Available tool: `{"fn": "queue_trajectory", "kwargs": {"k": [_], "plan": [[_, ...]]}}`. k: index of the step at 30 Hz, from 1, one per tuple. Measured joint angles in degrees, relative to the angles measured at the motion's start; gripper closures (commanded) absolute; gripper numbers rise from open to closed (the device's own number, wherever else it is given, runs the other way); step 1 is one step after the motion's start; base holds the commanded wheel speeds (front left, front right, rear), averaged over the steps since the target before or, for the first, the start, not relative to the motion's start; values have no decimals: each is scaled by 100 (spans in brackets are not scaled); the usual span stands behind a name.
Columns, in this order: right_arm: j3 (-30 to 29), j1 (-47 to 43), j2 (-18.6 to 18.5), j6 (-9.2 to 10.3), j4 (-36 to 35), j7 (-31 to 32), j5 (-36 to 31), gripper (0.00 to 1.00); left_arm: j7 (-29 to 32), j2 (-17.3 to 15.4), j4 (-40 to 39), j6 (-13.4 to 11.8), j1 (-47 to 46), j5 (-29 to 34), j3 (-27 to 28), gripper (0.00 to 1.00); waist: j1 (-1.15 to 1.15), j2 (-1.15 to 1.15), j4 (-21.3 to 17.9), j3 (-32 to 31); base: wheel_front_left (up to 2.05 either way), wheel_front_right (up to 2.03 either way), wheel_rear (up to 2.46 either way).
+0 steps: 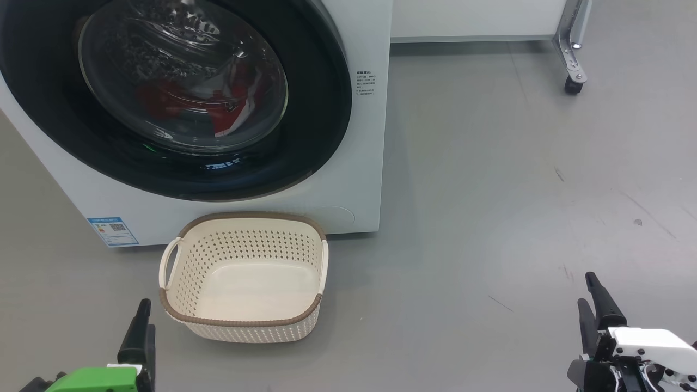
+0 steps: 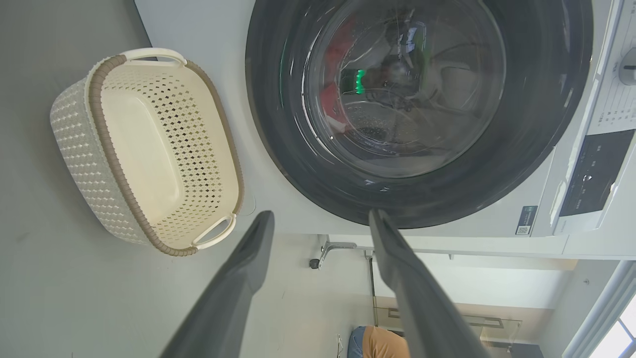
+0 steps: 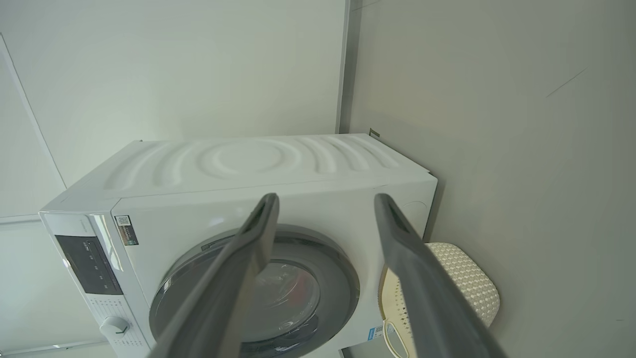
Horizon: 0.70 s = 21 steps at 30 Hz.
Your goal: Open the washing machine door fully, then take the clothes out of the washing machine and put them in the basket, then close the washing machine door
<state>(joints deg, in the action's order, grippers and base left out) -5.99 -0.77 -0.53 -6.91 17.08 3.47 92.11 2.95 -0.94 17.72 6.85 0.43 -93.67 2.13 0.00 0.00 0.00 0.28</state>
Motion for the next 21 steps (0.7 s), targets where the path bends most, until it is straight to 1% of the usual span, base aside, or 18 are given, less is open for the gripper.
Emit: {"fn": "queue_trajectory", "kwargs": {"k": [3, 10, 21], "plan": [[36, 1, -2, 0, -76, -65, -15, 0, -43, 0, -48, 0, 0, 23, -19, 0, 0, 0, 0, 0, 0, 0, 0], [109, 5, -7, -1, -270, -215, -110, 0, -209, -1, -202, 0, -1, 305, -48, 0, 0, 0, -3, -2, 0, 0, 0], [172, 17, -30, -1, -628, -432, -272, 0, -415, -5, -492, 0, -3, 398, -98, 0, 0, 0, -19, -7, 0, 0, 0]]}}
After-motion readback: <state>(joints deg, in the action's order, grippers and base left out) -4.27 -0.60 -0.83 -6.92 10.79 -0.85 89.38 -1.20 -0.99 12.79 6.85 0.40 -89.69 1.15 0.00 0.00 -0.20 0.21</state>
